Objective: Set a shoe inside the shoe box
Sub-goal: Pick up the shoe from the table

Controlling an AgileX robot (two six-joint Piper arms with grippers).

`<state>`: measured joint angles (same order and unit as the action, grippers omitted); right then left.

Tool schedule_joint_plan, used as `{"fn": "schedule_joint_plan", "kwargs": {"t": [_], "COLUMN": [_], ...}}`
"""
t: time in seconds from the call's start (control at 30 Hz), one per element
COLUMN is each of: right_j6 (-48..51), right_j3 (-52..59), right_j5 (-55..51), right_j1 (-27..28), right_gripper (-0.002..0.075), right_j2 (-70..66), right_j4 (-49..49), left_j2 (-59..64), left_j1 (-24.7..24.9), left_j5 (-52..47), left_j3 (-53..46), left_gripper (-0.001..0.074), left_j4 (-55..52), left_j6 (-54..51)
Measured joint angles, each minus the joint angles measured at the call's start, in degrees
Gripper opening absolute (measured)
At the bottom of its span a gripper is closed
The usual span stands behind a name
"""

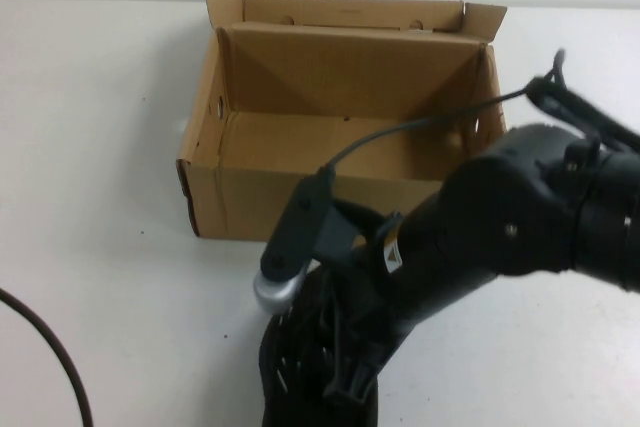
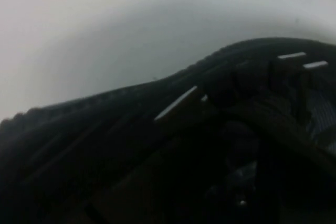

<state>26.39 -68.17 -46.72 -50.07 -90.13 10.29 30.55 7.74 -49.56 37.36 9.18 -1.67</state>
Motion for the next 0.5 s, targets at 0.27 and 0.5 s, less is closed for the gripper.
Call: {"fn": "schedule_joint_plan", "kwargs": {"t": [0.27, 0.5], "right_j6": [0.70, -1.33], "right_j3": [-13.84, -25.10], "right_j5": [-14.10, -16.54], "right_j1": [0.00, 0.00], "right_gripper": [0.0001, 0.0001], "right_j2": [0.09, 0.09], "right_j4": [2.36, 1.36], "left_j2": [0.00, 0.00], "left_j1": [0.00, 0.00], "left_j5": [-0.35, 1.67], "left_j3": [0.00, 0.59], "left_gripper": [-0.0003, 0.0031], "left_j4": [10.95, 24.96], "left_j6": [-15.87, -35.86]}}
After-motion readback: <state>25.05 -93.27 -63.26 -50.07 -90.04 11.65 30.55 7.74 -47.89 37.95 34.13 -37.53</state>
